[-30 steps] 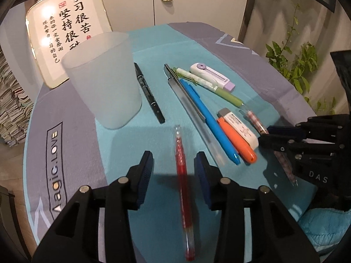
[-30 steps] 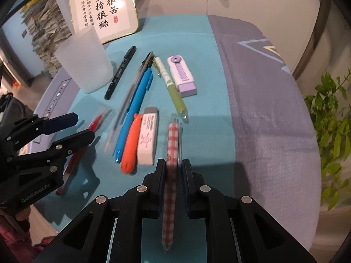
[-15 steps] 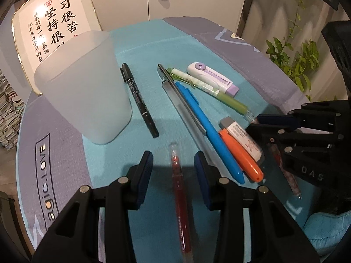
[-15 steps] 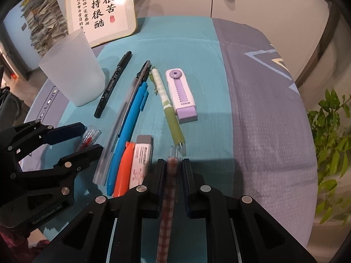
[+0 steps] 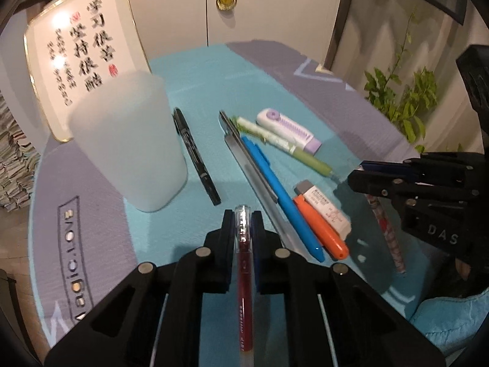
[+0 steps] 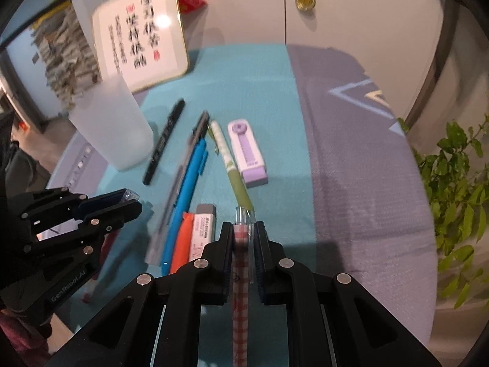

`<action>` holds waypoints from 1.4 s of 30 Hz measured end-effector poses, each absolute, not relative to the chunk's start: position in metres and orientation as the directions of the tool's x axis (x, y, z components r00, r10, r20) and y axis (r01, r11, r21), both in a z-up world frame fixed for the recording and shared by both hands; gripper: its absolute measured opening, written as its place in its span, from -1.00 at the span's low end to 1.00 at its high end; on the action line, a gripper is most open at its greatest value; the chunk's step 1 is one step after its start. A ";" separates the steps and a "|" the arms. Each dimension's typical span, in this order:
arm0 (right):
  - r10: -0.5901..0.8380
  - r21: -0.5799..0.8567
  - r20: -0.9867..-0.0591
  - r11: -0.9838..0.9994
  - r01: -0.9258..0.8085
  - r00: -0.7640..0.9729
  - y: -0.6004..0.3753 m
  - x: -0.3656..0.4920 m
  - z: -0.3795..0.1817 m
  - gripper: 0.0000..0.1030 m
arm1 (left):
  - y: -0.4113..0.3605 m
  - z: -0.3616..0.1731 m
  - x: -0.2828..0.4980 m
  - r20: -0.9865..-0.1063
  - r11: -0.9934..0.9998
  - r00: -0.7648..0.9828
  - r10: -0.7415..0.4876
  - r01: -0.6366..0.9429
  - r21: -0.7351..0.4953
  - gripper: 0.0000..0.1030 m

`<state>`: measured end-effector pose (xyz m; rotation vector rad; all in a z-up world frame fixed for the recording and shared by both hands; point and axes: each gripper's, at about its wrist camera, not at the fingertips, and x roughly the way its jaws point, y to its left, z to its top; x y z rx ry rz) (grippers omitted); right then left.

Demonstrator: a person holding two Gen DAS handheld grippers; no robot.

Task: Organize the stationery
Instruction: 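Lift the pink checkered pencil with the right gripper, drop it into the frosted cup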

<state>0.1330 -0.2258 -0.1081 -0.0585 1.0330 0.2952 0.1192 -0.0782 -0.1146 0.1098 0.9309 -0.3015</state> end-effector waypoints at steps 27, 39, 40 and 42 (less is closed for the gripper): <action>0.261 0.134 -0.700 0.962 -0.236 0.665 -0.231 0.072 -0.038 -0.74 | -0.075 -0.143 0.126 -0.836 0.950 0.528 -0.152 0.312 0.025 -0.46; 0.273 0.158 -0.679 0.961 -0.228 0.681 -0.231 0.085 -0.031 -0.74 | -0.064 -0.104 0.106 -0.760 0.948 0.607 -0.231 0.315 -0.037 -0.84; 0.282 0.161 -0.670 0.958 -0.236 0.687 -0.228 0.088 -0.027 -0.74 | -0.058 -0.097 0.101 -0.747 0.951 0.622 -0.235 0.306 -0.043 -0.84; 0.299 0.165 -0.648 0.953 -0.254 0.700 -0.220 0.091 -0.018 -0.74 | -0.048 -0.087 0.092 -0.725 0.957 0.647 -0.235 0.286 -0.055 -0.84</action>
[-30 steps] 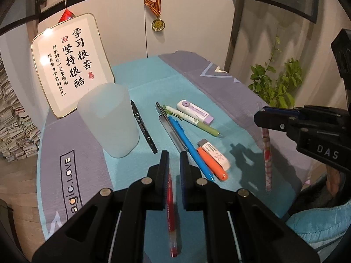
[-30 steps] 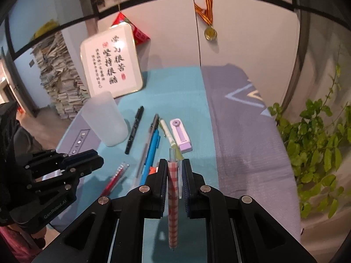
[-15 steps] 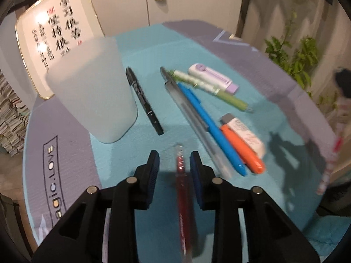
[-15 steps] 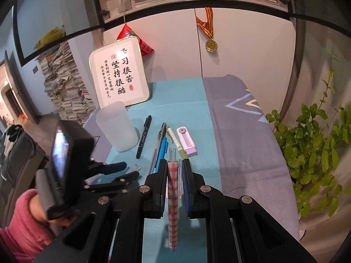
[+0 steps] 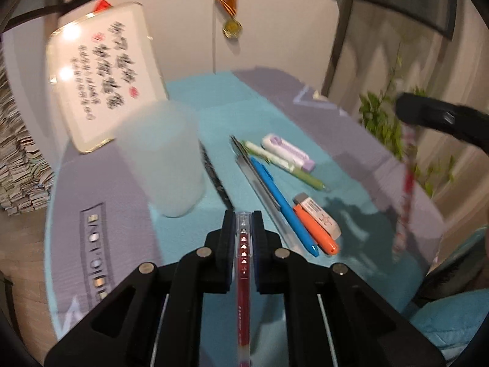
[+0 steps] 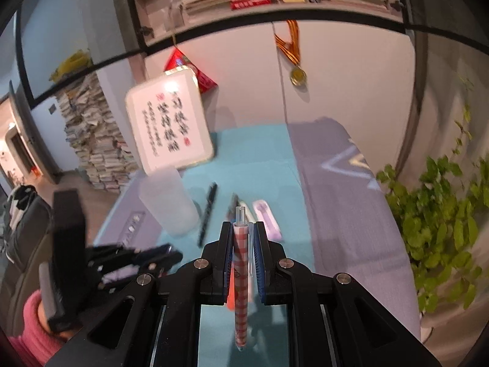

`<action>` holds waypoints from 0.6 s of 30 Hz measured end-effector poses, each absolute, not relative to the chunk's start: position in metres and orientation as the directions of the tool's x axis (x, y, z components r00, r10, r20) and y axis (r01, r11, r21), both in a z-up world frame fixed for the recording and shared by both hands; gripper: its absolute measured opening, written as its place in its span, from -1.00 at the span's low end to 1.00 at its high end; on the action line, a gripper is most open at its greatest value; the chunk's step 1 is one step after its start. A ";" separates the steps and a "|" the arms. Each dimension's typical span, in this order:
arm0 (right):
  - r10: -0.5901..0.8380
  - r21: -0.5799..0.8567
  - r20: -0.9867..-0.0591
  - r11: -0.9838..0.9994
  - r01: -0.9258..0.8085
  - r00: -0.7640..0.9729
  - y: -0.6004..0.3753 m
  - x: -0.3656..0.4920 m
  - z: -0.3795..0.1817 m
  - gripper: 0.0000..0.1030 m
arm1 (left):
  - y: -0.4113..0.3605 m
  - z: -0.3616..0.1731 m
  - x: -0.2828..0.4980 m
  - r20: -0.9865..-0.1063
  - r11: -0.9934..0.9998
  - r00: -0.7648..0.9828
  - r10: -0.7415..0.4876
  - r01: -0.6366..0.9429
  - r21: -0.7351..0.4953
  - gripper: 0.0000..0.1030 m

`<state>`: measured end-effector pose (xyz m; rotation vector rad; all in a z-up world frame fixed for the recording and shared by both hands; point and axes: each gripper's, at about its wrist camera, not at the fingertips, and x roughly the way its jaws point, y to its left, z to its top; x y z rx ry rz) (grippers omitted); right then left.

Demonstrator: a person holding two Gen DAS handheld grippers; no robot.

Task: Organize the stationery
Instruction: 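Lift the pink checkered pencil with the right gripper, drop it into the frosted cup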

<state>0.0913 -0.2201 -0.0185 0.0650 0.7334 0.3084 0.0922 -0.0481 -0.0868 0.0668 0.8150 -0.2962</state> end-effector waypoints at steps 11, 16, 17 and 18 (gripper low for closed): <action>0.405 0.124 -0.491 0.909 -0.398 0.771 -0.137 0.137 0.034 -0.74 | -0.009 -0.049 0.057 -0.650 0.972 0.727 -0.223 0.219 -0.089 -0.84; 0.460 0.198 -0.473 0.887 -0.417 0.751 -0.123 0.164 0.032 -0.74 | 0.003 -0.045 0.056 -0.646 0.977 0.735 -0.205 0.191 -0.092 -0.84; 0.463 0.209 -0.467 0.886 -0.415 0.753 -0.121 0.169 0.032 -0.74 | 0.005 -0.045 0.056 -0.646 0.978 0.736 -0.203 0.188 -0.093 -0.84; 0.461 0.212 -0.463 0.887 -0.411 0.757 -0.119 0.173 0.031 -0.74 | 0.006 -0.045 0.054 -0.646 0.978 0.736 -0.200 0.186 -0.091 -0.84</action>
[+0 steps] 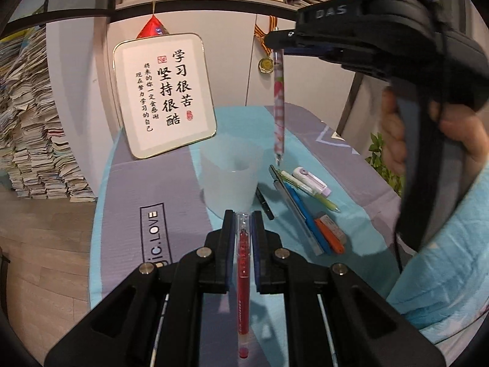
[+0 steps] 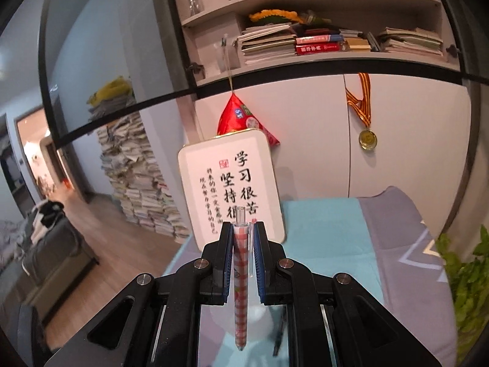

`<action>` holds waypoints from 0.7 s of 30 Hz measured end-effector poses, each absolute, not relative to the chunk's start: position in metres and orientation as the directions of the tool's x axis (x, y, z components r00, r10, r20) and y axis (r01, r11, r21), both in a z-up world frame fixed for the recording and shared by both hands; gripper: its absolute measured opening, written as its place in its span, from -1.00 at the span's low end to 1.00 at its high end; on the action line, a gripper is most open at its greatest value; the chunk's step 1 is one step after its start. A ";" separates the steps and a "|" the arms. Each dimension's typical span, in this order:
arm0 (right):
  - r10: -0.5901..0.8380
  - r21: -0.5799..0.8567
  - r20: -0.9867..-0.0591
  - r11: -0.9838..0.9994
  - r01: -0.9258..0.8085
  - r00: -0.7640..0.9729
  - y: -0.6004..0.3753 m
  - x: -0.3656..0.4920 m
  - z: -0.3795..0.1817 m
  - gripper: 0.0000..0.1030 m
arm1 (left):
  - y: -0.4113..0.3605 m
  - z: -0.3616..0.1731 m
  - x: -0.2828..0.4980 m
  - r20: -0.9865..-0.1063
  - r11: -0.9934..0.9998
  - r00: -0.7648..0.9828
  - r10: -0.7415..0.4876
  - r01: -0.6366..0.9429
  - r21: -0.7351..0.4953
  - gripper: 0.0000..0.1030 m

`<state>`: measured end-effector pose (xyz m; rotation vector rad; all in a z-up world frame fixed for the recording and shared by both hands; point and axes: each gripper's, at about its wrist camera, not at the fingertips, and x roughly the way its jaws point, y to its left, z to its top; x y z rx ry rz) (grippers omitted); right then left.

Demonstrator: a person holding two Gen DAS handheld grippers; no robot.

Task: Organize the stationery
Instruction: 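Lift the pink checkered pencil with the right gripper, drop it into the frosted cup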

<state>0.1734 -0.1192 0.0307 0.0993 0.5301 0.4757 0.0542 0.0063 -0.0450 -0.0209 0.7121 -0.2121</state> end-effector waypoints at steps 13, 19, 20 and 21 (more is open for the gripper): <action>0.456 0.211 -0.447 0.890 -0.405 0.769 -0.105 0.204 0.009 -0.74 | 0.016 -0.045 0.060 -0.652 0.979 0.732 -0.197 0.183 -0.090 -0.84; 0.458 0.217 -0.494 0.888 -0.405 0.739 -0.104 0.205 -0.009 -0.74 | 0.019 -0.046 0.061 -0.652 0.979 0.732 -0.198 0.178 -0.098 -0.84; 0.452 0.206 -0.502 0.890 -0.406 0.738 -0.103 0.203 -0.010 -0.74 | 0.019 -0.045 0.061 -0.651 0.979 0.733 -0.198 0.178 -0.098 -0.84; 0.446 0.194 -0.512 0.893 -0.407 0.734 -0.103 0.201 -0.011 -0.74 | 0.019 -0.045 0.061 -0.650 0.979 0.733 -0.200 0.179 -0.099 -0.84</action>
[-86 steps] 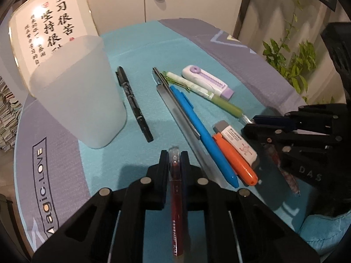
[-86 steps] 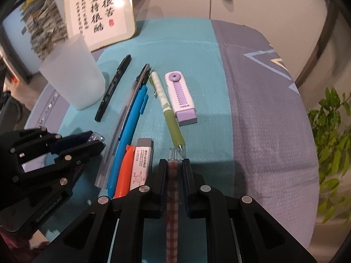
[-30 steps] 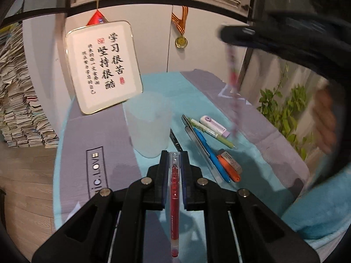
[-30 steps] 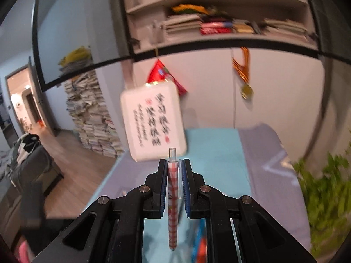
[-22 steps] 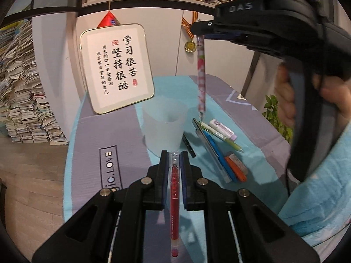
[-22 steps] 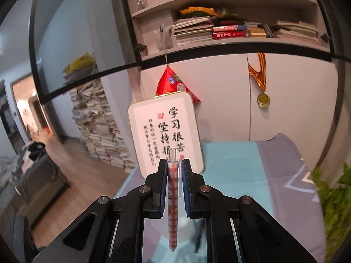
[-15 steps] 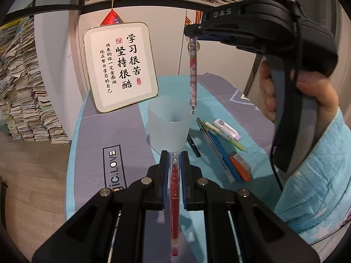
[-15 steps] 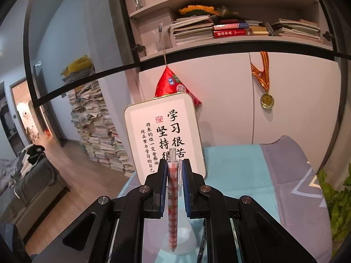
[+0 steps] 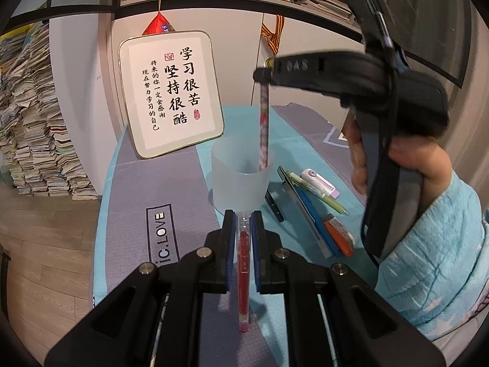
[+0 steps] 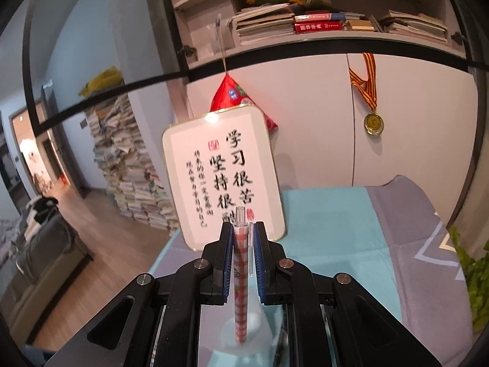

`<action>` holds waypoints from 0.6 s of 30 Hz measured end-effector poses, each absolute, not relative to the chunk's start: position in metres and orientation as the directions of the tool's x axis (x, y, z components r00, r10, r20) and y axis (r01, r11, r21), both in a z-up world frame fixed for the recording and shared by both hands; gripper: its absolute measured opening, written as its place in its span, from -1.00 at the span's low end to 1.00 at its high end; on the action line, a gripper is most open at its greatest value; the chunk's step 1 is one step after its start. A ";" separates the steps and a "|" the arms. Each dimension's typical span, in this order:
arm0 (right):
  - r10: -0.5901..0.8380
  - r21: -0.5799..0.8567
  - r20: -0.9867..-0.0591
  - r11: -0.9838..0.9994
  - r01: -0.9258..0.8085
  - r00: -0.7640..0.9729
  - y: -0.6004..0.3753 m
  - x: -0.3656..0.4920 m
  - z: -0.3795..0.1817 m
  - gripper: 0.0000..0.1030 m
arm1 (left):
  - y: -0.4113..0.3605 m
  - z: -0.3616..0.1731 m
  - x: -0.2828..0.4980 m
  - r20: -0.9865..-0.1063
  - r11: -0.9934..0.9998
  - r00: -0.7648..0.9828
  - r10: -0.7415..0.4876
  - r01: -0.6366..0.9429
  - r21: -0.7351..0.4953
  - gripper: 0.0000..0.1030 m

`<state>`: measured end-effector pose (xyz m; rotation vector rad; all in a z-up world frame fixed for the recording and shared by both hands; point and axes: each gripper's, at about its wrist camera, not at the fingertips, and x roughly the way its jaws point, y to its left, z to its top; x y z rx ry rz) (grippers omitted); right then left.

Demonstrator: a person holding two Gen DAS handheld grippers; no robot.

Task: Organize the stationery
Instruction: 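Lift the pink checkered pencil with the right gripper, drop it into the frosted cup, then carry the red pen with the left gripper into the frosted cup and open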

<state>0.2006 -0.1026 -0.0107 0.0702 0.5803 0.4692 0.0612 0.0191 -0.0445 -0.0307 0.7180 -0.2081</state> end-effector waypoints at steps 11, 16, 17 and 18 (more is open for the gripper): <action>0.413 0.193 -0.681 0.898 -0.396 0.605 -0.106 0.189 -0.038 -0.74 | 0.018 -0.042 0.058 -0.640 0.976 0.738 -0.213 0.193 -0.103 -0.84; 0.412 0.218 -0.717 0.899 -0.381 0.562 -0.109 0.187 -0.046 -0.74 | 0.015 -0.038 0.053 -0.630 0.975 0.746 -0.214 0.198 -0.097 -0.84; 0.415 0.228 -0.720 0.898 -0.376 0.556 -0.112 0.185 -0.047 -0.74 | 0.015 -0.037 0.052 -0.630 0.975 0.747 -0.213 0.198 -0.095 -0.84; 0.418 0.238 -0.723 0.898 -0.370 0.550 -0.114 0.183 -0.047 -0.74 | 0.015 -0.037 0.052 -0.629 0.976 0.748 -0.212 0.198 -0.094 -0.84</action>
